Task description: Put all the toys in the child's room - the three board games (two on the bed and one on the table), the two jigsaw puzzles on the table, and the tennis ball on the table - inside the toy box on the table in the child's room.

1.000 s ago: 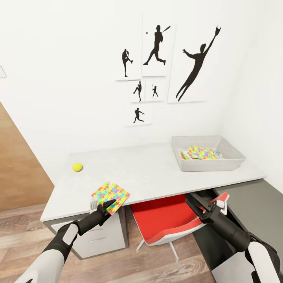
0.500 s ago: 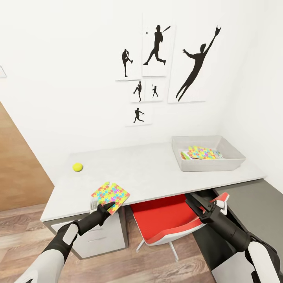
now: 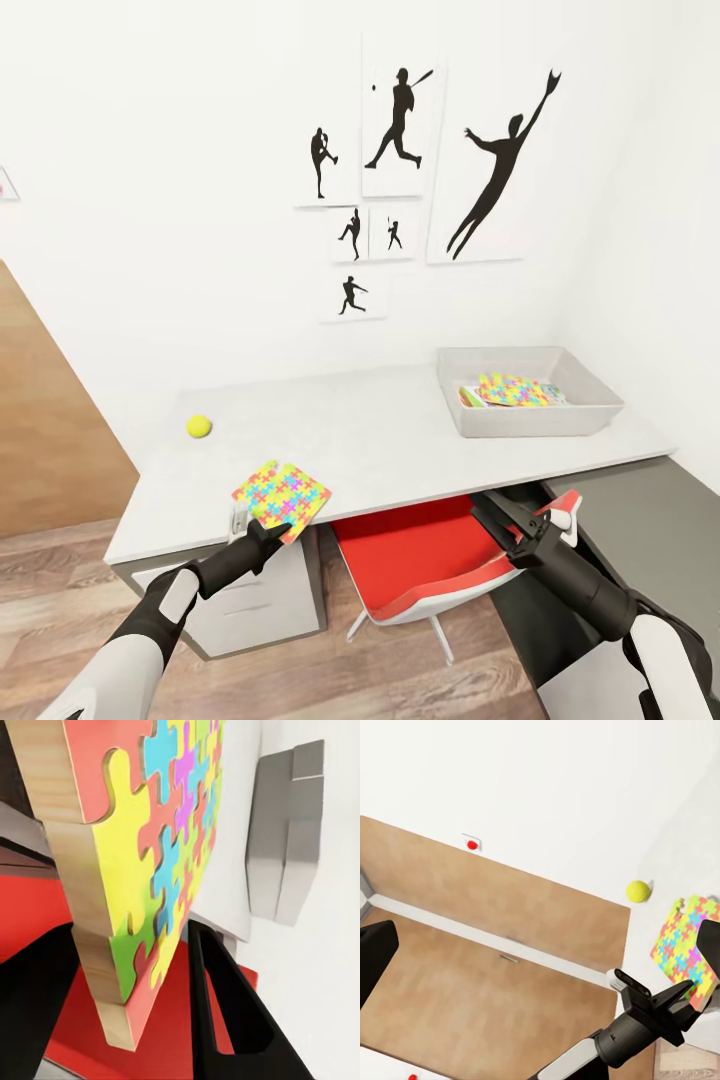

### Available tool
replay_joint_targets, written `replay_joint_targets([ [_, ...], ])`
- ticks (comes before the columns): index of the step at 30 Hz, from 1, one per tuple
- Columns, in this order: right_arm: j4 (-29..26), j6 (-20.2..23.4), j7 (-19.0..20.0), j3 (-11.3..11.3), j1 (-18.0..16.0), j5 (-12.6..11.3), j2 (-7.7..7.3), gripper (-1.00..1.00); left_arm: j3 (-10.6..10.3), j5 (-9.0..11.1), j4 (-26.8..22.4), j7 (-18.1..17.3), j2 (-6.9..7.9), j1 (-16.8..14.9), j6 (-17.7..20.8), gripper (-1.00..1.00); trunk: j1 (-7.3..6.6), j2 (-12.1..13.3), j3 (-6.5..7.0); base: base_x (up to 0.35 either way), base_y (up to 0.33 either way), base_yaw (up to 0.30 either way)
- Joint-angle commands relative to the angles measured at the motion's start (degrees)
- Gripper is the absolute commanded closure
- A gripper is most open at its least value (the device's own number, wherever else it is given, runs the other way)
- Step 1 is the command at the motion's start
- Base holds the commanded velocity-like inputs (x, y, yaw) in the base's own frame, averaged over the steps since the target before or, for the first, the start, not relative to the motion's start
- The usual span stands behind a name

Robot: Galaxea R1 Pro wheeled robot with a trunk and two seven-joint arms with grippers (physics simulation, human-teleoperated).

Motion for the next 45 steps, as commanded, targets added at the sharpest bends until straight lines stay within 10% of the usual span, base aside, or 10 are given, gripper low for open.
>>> replay_joint_targets([
  [1, 0.01, 0.26, 0.20, -0.06, -0.07, 0.10, 0.00, -1.00, 0.19, -0.14, 0.01, -0.07, -0.02, -0.04, 0.20, 1.00, -0.22, 0.37, 0.12, 0.000, 0.000, 0.000],
  [16, 0.03, 0.30, 0.18, -0.06, -0.06, 0.10, -0.08, -1.00, 0.07, -0.20, -0.70, -0.66, 0.24, -0.07, 2.22, 1.00, -3.51, 6.39, 2.81, 0.000, 0.000, 0.000],
  [33, 0.12, -0.26, -2.08, 2.04, -0.10, 0.19, -0.28, -1.00, -0.58, -0.31, -12.22, -3.42, 4.10, -0.13, 19.95, 1.00, -5.71, 10.40, 4.61, 0.000, 0.000, 0.000],
  [37, 0.12, -0.29, -2.09, 2.05, -0.10, 0.19, -0.22, -1.00, -3.40, -0.24, -13.87, -7.05, 6.48, -0.13, 20.85, 1.00, -6.59, 12.00, 5.33, 0.000, 0.000, 0.000],
  [45, 0.12, -0.35, -2.07, 2.11, -0.06, 0.19, 0.00, -1.00, -17.22, -0.61, -15.00, -29.03, 13.44, -0.13, 20.95, 1.00, -8.35, 15.21, 6.76, 0.000, 0.000, 0.000],
])
